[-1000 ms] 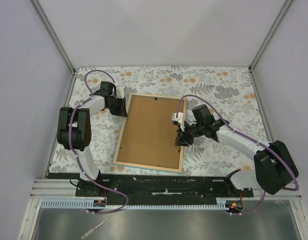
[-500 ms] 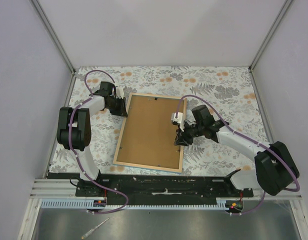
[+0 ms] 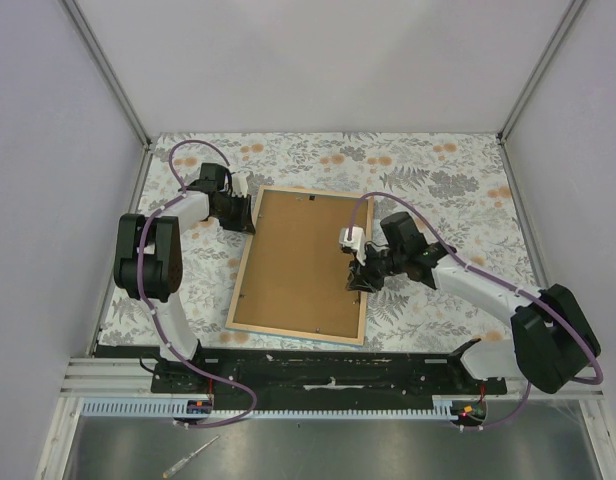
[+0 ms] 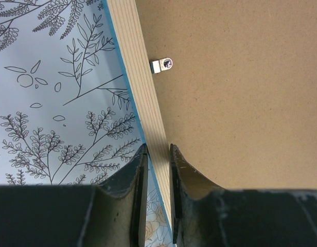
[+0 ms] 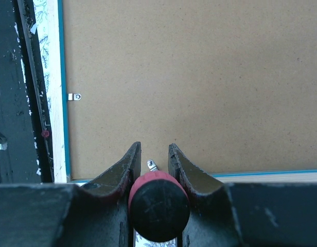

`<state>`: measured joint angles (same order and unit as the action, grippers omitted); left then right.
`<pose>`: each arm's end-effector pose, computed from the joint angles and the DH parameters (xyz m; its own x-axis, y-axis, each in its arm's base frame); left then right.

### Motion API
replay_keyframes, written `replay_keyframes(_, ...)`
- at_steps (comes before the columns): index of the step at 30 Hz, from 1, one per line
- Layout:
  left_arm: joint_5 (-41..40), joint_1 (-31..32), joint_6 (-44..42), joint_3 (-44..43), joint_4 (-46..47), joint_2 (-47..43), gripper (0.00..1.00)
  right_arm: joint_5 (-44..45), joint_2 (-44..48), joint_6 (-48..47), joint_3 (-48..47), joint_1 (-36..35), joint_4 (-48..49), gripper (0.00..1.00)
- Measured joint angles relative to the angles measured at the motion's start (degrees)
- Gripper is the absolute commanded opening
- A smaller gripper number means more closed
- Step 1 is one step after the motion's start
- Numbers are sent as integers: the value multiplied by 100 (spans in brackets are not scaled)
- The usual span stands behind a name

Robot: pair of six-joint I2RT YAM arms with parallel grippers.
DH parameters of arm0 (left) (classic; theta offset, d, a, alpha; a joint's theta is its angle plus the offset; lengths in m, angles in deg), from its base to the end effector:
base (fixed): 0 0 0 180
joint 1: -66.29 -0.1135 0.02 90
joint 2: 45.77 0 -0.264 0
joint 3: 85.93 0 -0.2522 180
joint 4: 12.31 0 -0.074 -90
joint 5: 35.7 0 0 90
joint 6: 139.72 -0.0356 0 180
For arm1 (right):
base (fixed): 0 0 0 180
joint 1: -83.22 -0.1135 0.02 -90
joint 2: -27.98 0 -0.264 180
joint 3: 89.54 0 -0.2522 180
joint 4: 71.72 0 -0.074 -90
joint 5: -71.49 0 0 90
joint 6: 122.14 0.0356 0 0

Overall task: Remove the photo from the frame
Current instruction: Release the photo frame item from the photo frame.

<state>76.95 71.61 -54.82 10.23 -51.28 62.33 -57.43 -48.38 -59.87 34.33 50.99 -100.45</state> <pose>0.3772 -0.0489 0.1654 -0.8625 0.1627 -0.4792 0.3363 0.8919 -0.3024 0.2090 0.1582 0.2061 -0.2093 -0.5599 -0.8017 -0.9730 0.2007 0.1139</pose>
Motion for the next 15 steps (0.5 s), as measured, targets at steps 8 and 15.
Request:
replay_keyframes(8, 0, 0, 0, 0, 0, 0, 2, 170, 55, -37, 74, -120, 160, 0)
replay_keyframes(15, 2, 0, 0, 0, 0, 0, 2, 358, 144, -70, 179, -192, 369, 0)
